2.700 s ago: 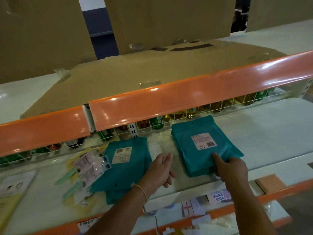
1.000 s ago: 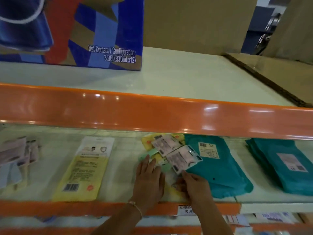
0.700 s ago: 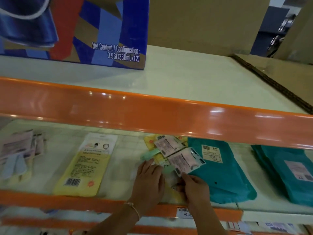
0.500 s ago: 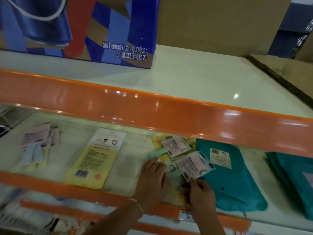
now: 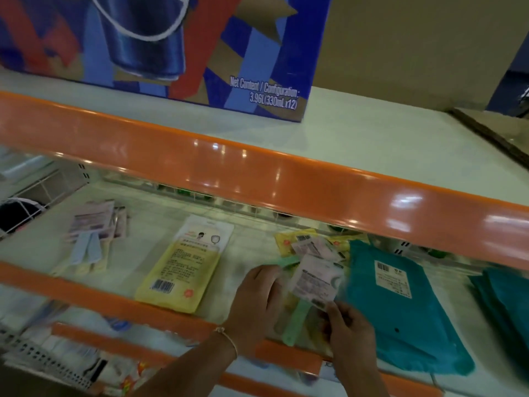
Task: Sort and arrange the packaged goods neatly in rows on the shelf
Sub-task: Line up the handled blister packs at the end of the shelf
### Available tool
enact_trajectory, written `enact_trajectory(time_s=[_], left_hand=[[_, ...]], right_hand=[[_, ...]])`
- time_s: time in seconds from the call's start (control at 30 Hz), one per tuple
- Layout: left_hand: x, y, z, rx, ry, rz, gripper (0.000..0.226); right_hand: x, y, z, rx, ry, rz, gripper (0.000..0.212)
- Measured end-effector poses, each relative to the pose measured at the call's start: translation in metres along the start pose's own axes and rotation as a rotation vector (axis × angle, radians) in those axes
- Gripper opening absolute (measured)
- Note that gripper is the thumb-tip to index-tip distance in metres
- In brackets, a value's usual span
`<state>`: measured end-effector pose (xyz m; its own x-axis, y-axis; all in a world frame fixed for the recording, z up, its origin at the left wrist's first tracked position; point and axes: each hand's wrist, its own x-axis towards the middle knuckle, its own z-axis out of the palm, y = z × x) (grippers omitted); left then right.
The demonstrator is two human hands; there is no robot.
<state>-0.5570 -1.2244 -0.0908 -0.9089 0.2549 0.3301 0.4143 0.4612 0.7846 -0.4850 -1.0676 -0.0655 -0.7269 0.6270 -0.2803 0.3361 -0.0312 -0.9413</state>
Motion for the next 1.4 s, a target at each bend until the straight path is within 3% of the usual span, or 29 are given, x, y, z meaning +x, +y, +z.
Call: enact_trajectory(time_s=[0.2, 0.37, 0.6, 0.77, 0.9, 1.1, 1.23, 1.33, 1.4], left_hand=[[0.025, -0.019, -0.078, -0.117, 0.016, -0.305, 0.044], [0.041, -0.059, -0.153, -0.161, 0.027, -0.467, 0.032], [0.037, -0.125, -0.230, -0.227, 0.208, -0.599, 0.025], [0.042, -0.157, -0.284, -0.226, 0.461, -0.668, 0.016], [0.052, -0.179, -0.314, -0.060, 0.513, -0.700, 0.022], [0.062, -0.202, -0.335, -0.044, 0.526, -0.749, 0.017], [0.062, -0.211, -0.342, 0.148, 0.434, -0.761, 0.017], [0.059, -0.210, -0.345, 0.428, 0.284, -0.780, 0.026], [0.058, -0.201, -0.345, 0.535, 0.284, -0.754, 0.031]], right_hand=[[-0.022, -0.035, 0.080, 0.064, -0.171, -0.018, 0.015], [-0.043, -0.059, 0.153, 0.039, -0.343, -0.065, 0.017], [-0.074, -0.069, 0.251, 0.005, -0.468, 0.031, 0.019], [-0.087, -0.070, 0.295, -0.023, -0.518, 0.060, 0.015], [-0.092, -0.071, 0.317, -0.047, -0.529, 0.051, 0.013], [-0.094, -0.075, 0.335, -0.087, -0.559, 0.018, 0.012], [-0.093, -0.073, 0.340, -0.088, -0.572, 0.007, 0.012], [-0.092, -0.070, 0.339, -0.079, -0.568, 0.009, 0.012], [-0.091, -0.069, 0.335, -0.065, -0.557, 0.012, 0.012]])
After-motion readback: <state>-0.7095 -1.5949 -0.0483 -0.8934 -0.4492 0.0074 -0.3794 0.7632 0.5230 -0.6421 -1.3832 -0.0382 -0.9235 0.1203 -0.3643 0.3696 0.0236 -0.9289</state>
